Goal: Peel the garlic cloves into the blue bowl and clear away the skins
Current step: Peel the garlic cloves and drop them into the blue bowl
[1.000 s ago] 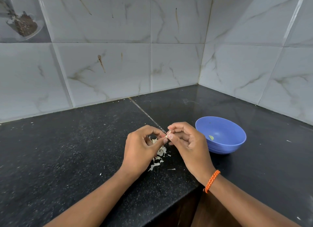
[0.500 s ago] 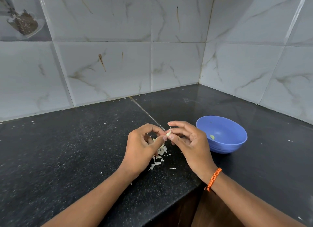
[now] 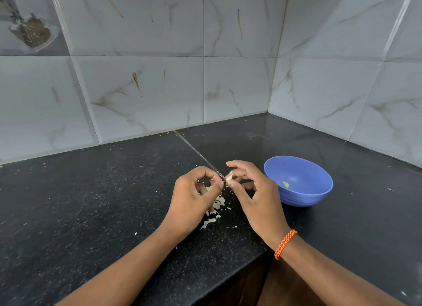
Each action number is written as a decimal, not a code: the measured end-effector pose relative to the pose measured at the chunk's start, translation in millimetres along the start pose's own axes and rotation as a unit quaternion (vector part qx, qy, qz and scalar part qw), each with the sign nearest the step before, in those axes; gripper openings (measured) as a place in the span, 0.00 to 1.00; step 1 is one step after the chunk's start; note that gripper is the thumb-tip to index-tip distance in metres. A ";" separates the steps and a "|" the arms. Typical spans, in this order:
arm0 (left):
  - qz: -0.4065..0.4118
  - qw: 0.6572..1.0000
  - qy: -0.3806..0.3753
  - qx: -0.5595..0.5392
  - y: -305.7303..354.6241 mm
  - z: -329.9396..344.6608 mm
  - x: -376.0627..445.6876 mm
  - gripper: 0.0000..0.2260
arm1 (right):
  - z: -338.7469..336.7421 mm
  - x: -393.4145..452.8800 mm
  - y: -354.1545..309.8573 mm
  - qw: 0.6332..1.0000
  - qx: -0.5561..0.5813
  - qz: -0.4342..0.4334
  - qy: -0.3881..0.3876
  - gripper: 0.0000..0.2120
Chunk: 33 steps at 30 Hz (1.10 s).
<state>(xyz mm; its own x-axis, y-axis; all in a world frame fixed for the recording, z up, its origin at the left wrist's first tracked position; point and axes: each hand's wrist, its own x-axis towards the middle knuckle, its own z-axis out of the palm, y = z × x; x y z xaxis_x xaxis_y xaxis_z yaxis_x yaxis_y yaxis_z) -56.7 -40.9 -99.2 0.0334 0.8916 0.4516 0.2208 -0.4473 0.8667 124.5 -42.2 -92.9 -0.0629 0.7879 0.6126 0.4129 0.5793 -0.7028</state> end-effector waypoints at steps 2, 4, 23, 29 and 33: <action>0.004 1.000 0.003 0.000 0.2 -0.3 0.0 0.04 | -0.2 0.0 -0.9 1.000 0.007 0.003 0.001 0.18; 0.012 1.000 0.006 0.005 -0.8 -0.9 0.5 0.05 | -0.3 -0.2 -1.2 1.000 0.023 0.009 -0.002 0.18; 0.019 0.997 0.048 0.057 -2.6 -1.7 2.9 0.05 | -1.3 1.9 8.2 0.986 0.149 0.067 -0.018 0.09; 0.018 0.995 0.052 0.080 -4.7 -1.0 3.8 0.07 | -2.7 2.6 7.8 0.985 0.158 0.074 -0.015 0.11; 0.008 0.996 0.055 0.064 -6.3 -1.3 4.6 0.11 | -2.5 3.2 8.9 0.983 0.165 0.078 -0.012 0.12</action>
<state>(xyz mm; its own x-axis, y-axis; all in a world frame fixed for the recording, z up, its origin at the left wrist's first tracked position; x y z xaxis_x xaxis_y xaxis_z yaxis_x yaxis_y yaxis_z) -59.3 -34.0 -102.3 -0.0680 0.8677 0.4924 0.3447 -0.4427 0.8278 130.3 -35.0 -96.3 -0.0441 0.8753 0.4816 0.1022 0.4835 -0.8694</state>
